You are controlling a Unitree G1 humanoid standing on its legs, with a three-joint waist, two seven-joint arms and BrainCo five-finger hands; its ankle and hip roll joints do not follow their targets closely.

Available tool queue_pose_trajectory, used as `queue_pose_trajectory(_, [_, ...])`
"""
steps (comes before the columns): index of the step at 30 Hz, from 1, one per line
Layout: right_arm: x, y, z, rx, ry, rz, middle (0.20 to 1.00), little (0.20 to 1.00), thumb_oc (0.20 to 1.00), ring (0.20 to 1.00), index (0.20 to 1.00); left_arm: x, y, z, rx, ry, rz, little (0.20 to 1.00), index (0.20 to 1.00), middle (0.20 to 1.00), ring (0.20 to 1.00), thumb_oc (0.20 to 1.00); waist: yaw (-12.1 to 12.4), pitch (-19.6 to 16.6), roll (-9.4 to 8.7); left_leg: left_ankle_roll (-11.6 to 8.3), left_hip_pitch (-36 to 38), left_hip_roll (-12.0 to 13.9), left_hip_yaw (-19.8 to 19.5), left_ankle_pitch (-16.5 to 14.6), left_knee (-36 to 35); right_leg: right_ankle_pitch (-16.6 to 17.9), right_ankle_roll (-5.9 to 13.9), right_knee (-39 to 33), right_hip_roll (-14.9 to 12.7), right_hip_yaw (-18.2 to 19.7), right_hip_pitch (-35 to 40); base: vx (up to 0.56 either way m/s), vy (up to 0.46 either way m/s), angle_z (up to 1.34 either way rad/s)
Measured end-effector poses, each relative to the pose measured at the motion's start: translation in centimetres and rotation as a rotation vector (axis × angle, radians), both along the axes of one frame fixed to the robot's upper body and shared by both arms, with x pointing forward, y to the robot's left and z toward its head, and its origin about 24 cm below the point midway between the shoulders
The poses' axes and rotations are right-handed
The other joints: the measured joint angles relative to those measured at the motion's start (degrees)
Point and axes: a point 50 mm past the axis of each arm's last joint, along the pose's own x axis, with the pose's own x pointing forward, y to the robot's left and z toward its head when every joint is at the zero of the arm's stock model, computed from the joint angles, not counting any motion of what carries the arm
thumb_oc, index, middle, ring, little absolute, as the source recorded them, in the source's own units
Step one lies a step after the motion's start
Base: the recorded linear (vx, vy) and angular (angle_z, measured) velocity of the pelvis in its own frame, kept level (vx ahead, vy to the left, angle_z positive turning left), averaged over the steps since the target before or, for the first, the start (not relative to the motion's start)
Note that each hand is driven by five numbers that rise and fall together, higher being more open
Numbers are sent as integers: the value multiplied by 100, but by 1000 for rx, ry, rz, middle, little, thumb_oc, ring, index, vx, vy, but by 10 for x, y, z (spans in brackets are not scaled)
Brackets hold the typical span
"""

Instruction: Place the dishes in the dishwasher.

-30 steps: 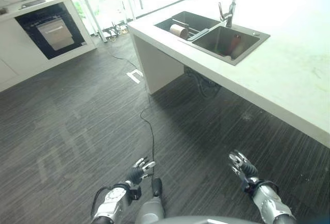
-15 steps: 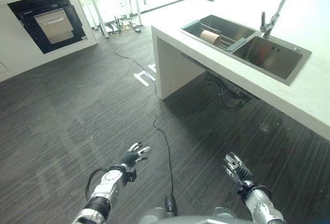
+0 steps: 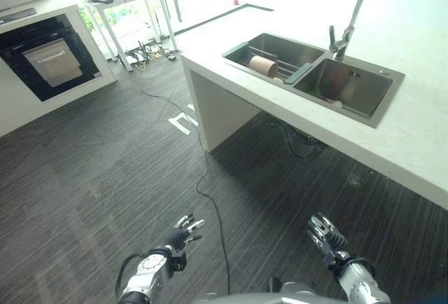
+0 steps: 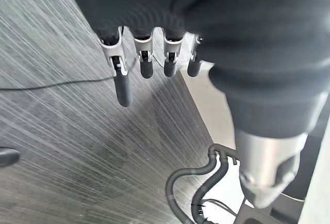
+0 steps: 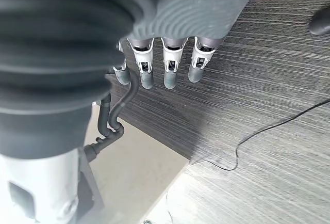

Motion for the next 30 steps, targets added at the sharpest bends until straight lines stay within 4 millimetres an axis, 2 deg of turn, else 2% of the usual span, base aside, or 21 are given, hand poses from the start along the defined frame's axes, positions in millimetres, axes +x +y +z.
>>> queue_pose_trajectory(1, [3, -1, 2, -4, -8, 1, 1000, 1000, 1000, 1000, 1000, 1, 1, 1, -1, -10, 7, 1000, 1000, 1000, 1000, 1000, -4, 21, -1, -18, -281, 64, -123, 12, 610, -108, -79, 50, -20, 28, -16, 179, -38, -28])
queue_pose_trajectory(2, [4, -4, 2, -14, -7, 0, 1000, 1000, 1000, 1000, 1000, 2, 1, 2, -4, -20, 9, 1000, 1000, 1000, 1000, 1000, 3, 64, 4, -88, -763, 177, -283, 191, 1543, -186, -216, 45, 40, 94, 84, 180, 33, -27])
queue_pose_trajectory(3, [3, -6, 2, -20, -2, -1, 1000, 1000, 1000, 1000, 1000, 1, 2, 2, -7, -18, 15, 1000, 1000, 1000, 1000, 1000, 10, 83, -23, -109, -987, 215, -405, 351, 1973, -217, -274, 46, 67, 153, 124, 198, 97, -39])
queue_pose_trajectory(4, [2, -10, 2, -29, 3, -5, 1000, 1000, 1000, 1000, 1000, -1, 4, 1, -7, -15, 21, 1000, 1000, 1000, 1000, 1000, 30, 84, -27, 1, -1093, 166, -560, 168, 1837, -243, -309, -32, 84, 230, 236, 290, 203, -42])
queue_pose_trajectory(5, [3, -13, 3, -40, 2, -4, 1000, 1000, 1000, 1000, 1000, 0, 3, 2, -11, -24, 15, 1000, 1000, 1000, 1000, 1000, 32, 91, 0, 45, -1053, 142, -566, 128, 1016, -246, -312, -88, 120, 299, 277, 328, 233, -41])
queue_pose_trajectory(7, [3, -17, 3, -51, 5, -5, 1000, 1000, 1000, 1000, 1000, 1, 3, 3, -17, -27, 7, 1000, 1000, 1000, 1000, 1000, 13, 100, 30, 41, -900, 132, -564, 196, -228, -178, -151, -244, 181, 397, 412, 276, 198, -32])
queue_pose_trajectory(8, [1, -20, 2, -56, 18, -10, 1000, 1000, 1000, 1000, 1000, 0, 3, 2, -17, -24, 8, 1000, 1000, 1000, 1000, 1000, 26, 101, 41, -82, -632, 133, -573, 399, -1362, -119, -74, -452, 233, 482, 599, 259, 175, -35])
queue_pose_trajectory(9, [0, -23, 1, -64, 25, -13, 1000, 1000, 1000, 1000, 1000, 1, 3, 3, -17, -26, 7, 1000, 1000, 1000, 1000, 1000, 17, 131, 77, -146, -497, 176, -695, 623, -2093, 7, -144, -639, 322, 488, 772, 262, 170, -40])
queue_pose_trajectory(11, [-5, -28, 0, -76, 39, -19, 1000, 1000, 1000, 1000, 1000, 0, 2, 1, -19, -21, 7, 1000, 1000, 1000, 1000, 1000, -12, 177, 118, -279, -542, 391, -985, 903, -2303, -98, -68, -893, 439, 673, 1118, 389, 276, -46])
queue_pose_trajectory(13, [-4, -30, -1, -82, 52, -20, 1000, 1000, 1000, 1000, 1000, -8, -1, -6, -27, 13, 25, 1000, 1000, 1000, 1000, 1000, 96, 196, 170, -430, -496, 601, -1325, 1087, -2431, -164, -47, -936, 451, 1128, 1297, 282, 274, -95])
queue_pose_trajectory(14, [-4, -31, -2, -84, 58, -22, 1000, 1000, 1000, 1000, 1000, -10, -2, -7, -32, 18, 26, 1000, 1000, 1000, 1000, 1000, 114, 222, 159, -391, -512, 640, -1306, 1128, -2427, -172, -72, -936, 376, 1270, 1403, 312, 418, -91])
queue_pose_trajectory(16, [-7, -34, -3, -89, 65, -29, 1000, 1000, 1000, 1000, 1000, -6, -4, -6, -37, 7, 17, 1000, 1000, 1000, 1000, 1000, 57, 263, 115, -325, -490, 599, -1060, 1164, -2393, -330, 86, -935, 200, 1353, 1569, 254, 370, -49])
queue_pose_trajectory(18, [-8, -40, -1, -96, 59, -61, 1000, 1000, 1000, 1000, 1000, 2, -5, -3, -39, -12, 6, 1000, 1000, 1000, 1000, 1000, -33, 206, 227, -256, -483, 563, -679, 1138, -2391, -551, 261, -901, 58, 1428, 1703, 167, 281, -26])
queue_pose_trajectory(19, [-8, -38, -2, -88, 64, -73, 1000, 1000, 1000, 1000, 1000, 10, -3, 1, -29, -35, 1, 1000, 1000, 1000, 1000, 1000, -64, 235, 150, -359, -425, 421, -663, 1438, -2391, -627, 369, -868, -129, 1434, 1735, 227, 381, -22])
queue_pose_trajectory(20, [-8, -34, -4, -76, 66, -79, 1000, 1000, 1000, 1000, 1000, 18, 0, 6, -20, -59, -5, 1000, 1000, 1000, 1000, 1000, -63, 286, 28, -350, -377, 265, -667, 1432, -2389, -626, 428, -759, -293, 1405, 1693, 207, 328, -35])
queue_pose_trajectory(21, [-11, -28, -6, -53, 71, -95, 1000, 1000, 1000, 1000, 1000, 26, 4, 12, -5, -81, -12, 1000, 1000, 1000, 1000, 1000, -40, 259, -46, -272, -360, 127, -625, 1399, -2400, -607, 456, -536, -438, 1384, 1549, 214, 350, -37])
queue_pose_trajectory(23, [-15, -21, -10, -6, 71, -140, 1000, 1000, 1000, 1000, 1000, 41, 12, 22, 27, -114, -24, 1000, 1000, 1000, 1000, 1000, -33, 262, -87, 50, -170, -56, -524, 1273, -2421, -523, 617, -62, -641, 1150, 1447, 160, 281, -23])
queue_pose_trajectory(25, [-19, -14, -13, 14, 82, -141, 1000, 1000, 1000, 1000, 1000, 47, 20, 27, 51, -129, -4, 1000, 1000, 1000, 1000, 1000, 42, 216, -18, 261, 5, -221, -499, 1011, -2427, -317, 934, 325, -845, 1038, 1228, 108, 204, -45])
queue_pose_trajectory(28, [-18, -12, -13, 14, 83, -146, 1000, 1000, 1000, 1000, 1000, 48, 21, 26, 61, -114, 12, 1000, 1000, 1000, 1000, 1000, 17, 156, 65, 476, -31, -412, -354, 876, -2390, -279, 1096, 555, -1020, 915, 909, 85, 213, -32])
queue_pose_trajectory(29, [-20, -11, -14, 16, 85, -149, 1000, 1000, 1000, 1000, 1000, 45, 20, 23, 58, -102, 16, 1000, 1000, 1000, 1000, 1000, 40, 145, 55, 591, -16, -415, -179, 797, -2391, -177, 1143, 643, -1021, 822, 703, 69, 150, -43])
queue_pose_trajectory(30, [-16, -8, -12, 24, 71, -143, 1000, 1000, 1000, 1000, 1000, 38, 21, 20, 62, -84, 24, 1000, 1000, 1000, 1000, 1000, 129, 118, 27, 574, -4, -384, 125, 808, -2392, -87, 1154, 853, -1074, 591, 365, 68, 85, -70])
